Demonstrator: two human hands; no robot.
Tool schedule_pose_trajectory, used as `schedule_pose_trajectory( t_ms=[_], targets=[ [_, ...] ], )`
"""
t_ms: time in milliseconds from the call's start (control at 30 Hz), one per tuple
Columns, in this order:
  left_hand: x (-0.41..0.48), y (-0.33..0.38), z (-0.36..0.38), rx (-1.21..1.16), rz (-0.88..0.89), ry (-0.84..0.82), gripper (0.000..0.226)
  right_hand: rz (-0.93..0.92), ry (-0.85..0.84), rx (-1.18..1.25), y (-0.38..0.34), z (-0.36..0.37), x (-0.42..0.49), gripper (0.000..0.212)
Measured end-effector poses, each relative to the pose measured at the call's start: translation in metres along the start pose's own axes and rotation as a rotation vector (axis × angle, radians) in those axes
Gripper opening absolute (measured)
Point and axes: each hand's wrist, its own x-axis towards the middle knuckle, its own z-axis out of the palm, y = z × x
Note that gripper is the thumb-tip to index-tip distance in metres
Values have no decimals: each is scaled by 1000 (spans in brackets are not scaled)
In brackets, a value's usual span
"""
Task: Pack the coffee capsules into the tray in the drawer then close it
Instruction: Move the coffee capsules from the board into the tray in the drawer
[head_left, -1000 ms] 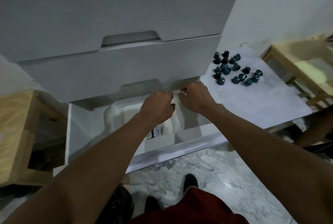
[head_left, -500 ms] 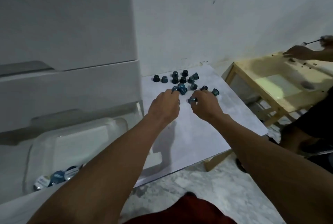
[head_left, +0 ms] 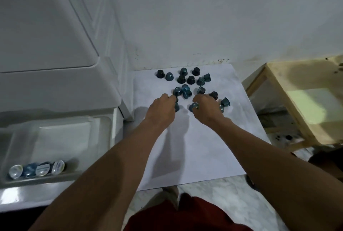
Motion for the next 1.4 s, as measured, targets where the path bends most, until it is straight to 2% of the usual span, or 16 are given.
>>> schedule_pose_trajectory(
  t_ms=[133,233,367,600,733,833,900,1100,1267,1300,1400],
  targets=[
    [30,-3,23,-23,6,-41,16,25,-42,7,7,15,21,5],
    [48,-4,41,-46,22,-75,10,57,-102,-34,11,25,32,13],
    [64,-3,58,-37,28,-132,24,59,-140,-18,13,40,47,19],
    [78,-8,64,-96,45,-172,13,31,-191,-12,14,50,66,21],
    [80,-8,59,-116,24,-174,23,50,-206,31,13,44,67,25],
    [77,-6,52,-171,-5,-174,37,66,-199,94,14,35,64,40],
    [72,-3,44,-194,-14,-151,35,46,-184,105,15,28,60,47],
    [45,5,14,-214,-59,-32,23,8,-82,106,8,-2,35,24],
    [7,14,-6,-373,-158,66,28,-30,-15,148,-2,-12,1,24],
    [-1,14,-7,-411,-161,76,30,-40,-10,165,-3,-11,-6,25],
    [-23,8,-8,-487,-123,88,43,-64,-10,172,-12,-9,-24,49]
  ],
)
